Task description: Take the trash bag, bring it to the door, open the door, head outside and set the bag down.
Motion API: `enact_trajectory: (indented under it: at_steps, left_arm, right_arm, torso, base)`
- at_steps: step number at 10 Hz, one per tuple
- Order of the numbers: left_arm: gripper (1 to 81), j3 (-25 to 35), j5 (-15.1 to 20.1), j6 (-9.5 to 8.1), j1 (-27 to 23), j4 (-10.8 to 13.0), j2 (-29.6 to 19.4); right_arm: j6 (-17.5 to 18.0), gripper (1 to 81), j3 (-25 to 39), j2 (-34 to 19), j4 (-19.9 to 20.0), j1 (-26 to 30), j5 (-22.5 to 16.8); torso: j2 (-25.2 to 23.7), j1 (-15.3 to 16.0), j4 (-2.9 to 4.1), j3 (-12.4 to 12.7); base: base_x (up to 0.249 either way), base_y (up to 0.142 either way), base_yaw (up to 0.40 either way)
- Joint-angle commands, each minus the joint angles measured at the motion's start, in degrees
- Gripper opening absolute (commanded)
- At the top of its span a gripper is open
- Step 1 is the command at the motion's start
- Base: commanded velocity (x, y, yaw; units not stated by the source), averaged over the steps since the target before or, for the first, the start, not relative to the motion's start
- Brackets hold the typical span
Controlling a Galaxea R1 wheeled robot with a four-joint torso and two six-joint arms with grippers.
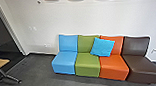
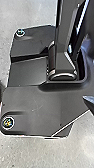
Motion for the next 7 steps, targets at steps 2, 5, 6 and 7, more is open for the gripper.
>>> enact_trajectory:
  at_steps: [2,5,6,7]
  left_arm:
    - [81.1,8.55,3.25,-0.24,-1.35,-0.35,-7.17]
    - [81.1,10.84,3.25,-0.24,-2.41,-3.16,-10.17]
    - [81.1,11.72,3.6,-0.33,-3.37,-4.82,-11.3]
    - [81.1,12.25,3.87,-0.33,-4.34,-6.06,-12.1]
  right_arm:
    - [0.4,81.1,8.89,-7.12,2.0,2.0,-4.44]
    - [0.4,81.1,14.35,-11.27,3.67,2.88,-4.44]
    - [0.4,81.1,15.92,-12.84,4.2,3.23,-4.62]
    - [0.4,81.1,17.16,-14.17,4.38,3.49,-4.62]
  torso:
    - [-5.92,3.78,0.0,0.0]
    - [-10.38,6.51,0.0,-2.52]
    - [-12.17,7.65,0.0,-5.5]
    - [-13.75,8.63,0.0,-6.32]
  base:
    - [0.0,0.0,0.0]
    - [0.0,0.0,0.0]
    - [0.0,0.0,0.0]
    - [0.0,0.0,0.0]
